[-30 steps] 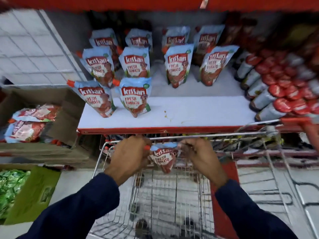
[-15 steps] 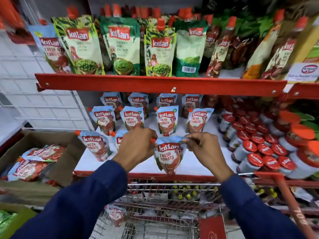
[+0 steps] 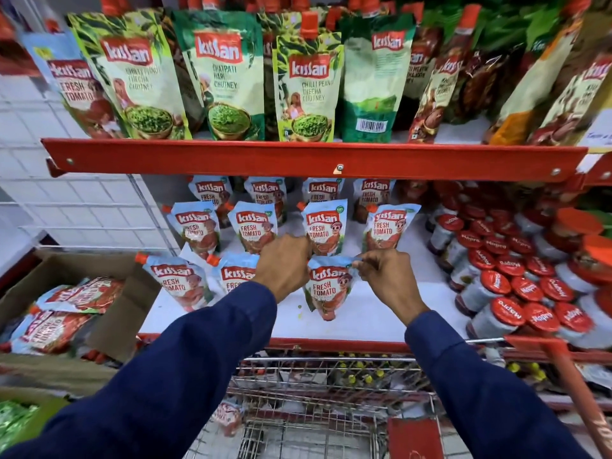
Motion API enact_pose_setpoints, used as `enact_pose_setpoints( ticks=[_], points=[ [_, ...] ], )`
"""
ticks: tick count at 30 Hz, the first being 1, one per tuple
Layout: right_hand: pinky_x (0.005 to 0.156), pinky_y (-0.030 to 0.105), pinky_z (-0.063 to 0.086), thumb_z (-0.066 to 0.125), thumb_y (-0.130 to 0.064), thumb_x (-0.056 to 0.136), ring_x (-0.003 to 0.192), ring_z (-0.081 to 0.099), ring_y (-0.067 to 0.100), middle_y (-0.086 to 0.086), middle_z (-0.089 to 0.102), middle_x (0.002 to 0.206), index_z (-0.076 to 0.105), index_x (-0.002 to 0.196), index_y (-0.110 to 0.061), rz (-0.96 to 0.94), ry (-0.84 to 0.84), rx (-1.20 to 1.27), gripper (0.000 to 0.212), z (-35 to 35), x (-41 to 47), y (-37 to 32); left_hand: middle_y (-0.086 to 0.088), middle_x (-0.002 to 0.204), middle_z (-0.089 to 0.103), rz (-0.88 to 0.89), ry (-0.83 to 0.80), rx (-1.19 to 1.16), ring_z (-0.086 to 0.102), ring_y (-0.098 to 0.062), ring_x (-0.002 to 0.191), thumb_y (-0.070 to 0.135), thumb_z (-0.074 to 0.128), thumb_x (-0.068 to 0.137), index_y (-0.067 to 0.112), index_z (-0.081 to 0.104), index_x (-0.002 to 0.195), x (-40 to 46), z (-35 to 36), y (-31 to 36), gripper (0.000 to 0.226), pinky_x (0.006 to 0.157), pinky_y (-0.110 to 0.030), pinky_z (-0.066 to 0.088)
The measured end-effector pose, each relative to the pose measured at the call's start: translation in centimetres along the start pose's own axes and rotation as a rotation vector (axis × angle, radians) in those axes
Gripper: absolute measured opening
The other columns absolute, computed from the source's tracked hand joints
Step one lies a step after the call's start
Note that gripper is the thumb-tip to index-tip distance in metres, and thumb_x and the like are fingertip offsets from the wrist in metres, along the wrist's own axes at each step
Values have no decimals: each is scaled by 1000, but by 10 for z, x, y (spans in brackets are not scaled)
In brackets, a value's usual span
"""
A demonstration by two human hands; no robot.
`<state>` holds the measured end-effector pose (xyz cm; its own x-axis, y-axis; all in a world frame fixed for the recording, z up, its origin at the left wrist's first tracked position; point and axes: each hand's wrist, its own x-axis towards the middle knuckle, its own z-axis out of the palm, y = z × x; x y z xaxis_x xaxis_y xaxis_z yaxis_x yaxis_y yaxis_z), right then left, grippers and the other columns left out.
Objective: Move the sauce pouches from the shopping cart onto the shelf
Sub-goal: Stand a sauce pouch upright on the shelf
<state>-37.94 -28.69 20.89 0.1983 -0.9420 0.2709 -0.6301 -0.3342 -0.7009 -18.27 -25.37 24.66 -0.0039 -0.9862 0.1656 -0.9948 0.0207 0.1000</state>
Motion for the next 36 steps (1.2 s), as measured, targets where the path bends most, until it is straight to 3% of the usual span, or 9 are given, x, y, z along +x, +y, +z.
enact_pose_setpoints(
  ticks=[4,10,16,18,20,23,27,32,36],
  points=[
    [65,31,52,68,-16,89,65,67,23,6,71,65,78,84,-7,-8,7,-18,14,1,2,5,-15,89,72,2,-1,-12,66,-37,82,12,67,82,11,73,92,0,3,-1,11,66,-40,52],
    [64,26,48,70,-17,88,65,66,18,7,77,74,79,88,-9,12,2,-14,12,0,1,7,-13,102,74,7,-12,-15,68,-36,91,16,68,89,14,74,111,1,7,-3,23,75,-41,56],
    [72,29,55,71,-13,87,65,64,13,3,72,74,77,95,-6,58,-68,40,12,1,3,5,-13,102,75,13,-5,4,68,-36,92,18,67,91,14,72,112,2,11,-5,22,77,-42,56],
    [70,23,54,70,-14,87,62,61,4,-1,72,76,77,99,-10,42,-97,2,14,1,4,5,-13,101,75,13,-12,-2,68,-36,91,19,69,90,14,73,111,2,11,-5,22,77,-42,58],
    [61,5,45,69,-15,88,62,57,-4,-1,75,84,76,101,-13,29,-114,-32,16,1,5,4,-12,101,75,13,-28,-2,68,-35,91,21,70,89,15,72,111,3,12,-5,23,80,-44,59],
    [54,-1,35,71,-16,86,61,56,-6,1,78,96,76,103,-14,38,-121,-52,18,2,5,3,-13,104,75,10,-49,-16,68,-36,94,19,73,87,16,72,115,4,14,-5,29,82,-45,58],
    [59,8,38,72,-16,85,61,60,3,4,78,101,75,105,-13,35,-125,-47,20,3,2,1,-12,110,74,15,-49,-46,69,-35,98,20,77,85,20,67,125,3,17,-5,42,83,-46,59],
    [69,20,44,74,-17,84,57,56,-7,4,77,107,73,108,-13,53,-95,-60,25,4,-2,2,-11,113,73,36,-6,-34,69,-34,100,23,78,84,18,64,130,-3,13,-2,48,82,-43,58],
    [76,25,53,75,-17,81,60,63,8,5,76,100,69,111,-13,180,-14,-30,31,1,-14,6,-9,116,70,76,54,-41,68,-34,99,28,74,86,15,61,130,-24,-2,2,47,77,-41,56]
  ],
)
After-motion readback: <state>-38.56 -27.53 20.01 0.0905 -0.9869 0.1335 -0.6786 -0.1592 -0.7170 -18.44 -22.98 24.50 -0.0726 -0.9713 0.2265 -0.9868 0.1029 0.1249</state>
